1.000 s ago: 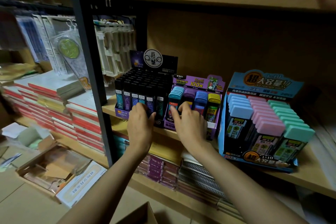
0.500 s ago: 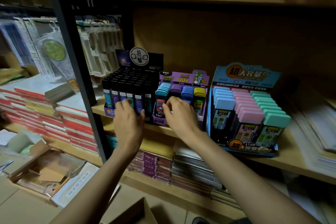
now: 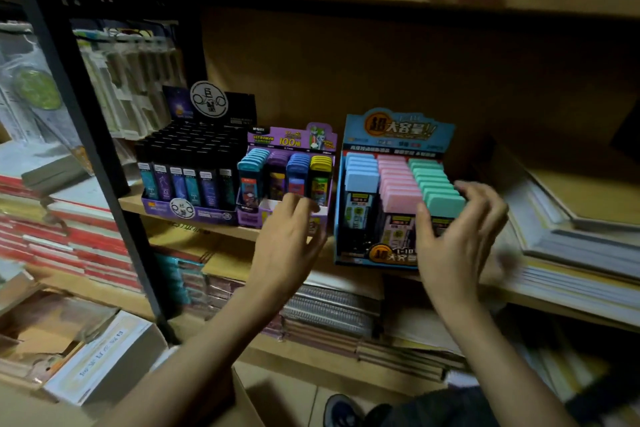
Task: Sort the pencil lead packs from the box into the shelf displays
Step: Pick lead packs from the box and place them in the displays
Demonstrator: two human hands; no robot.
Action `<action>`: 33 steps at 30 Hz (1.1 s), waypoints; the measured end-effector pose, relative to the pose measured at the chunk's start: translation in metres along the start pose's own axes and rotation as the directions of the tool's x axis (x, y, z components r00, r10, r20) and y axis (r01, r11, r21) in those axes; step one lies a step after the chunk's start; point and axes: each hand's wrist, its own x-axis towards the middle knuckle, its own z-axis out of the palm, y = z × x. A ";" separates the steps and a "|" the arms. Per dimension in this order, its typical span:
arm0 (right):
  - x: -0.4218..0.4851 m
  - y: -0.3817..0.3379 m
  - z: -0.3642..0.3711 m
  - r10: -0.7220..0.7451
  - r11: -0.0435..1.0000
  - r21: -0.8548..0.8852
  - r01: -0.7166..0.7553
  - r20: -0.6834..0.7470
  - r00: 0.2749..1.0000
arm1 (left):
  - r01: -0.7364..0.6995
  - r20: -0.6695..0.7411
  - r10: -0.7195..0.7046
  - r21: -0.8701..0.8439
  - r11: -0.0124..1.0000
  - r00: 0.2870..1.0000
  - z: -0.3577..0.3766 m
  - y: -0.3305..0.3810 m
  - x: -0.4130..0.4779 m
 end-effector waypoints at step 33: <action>0.004 0.015 0.026 0.261 0.821 0.374 -0.432 0.427 0.866 | 0.247 -0.127 -0.239 0.051 0.968 0.963 0.015 -0.054 0.032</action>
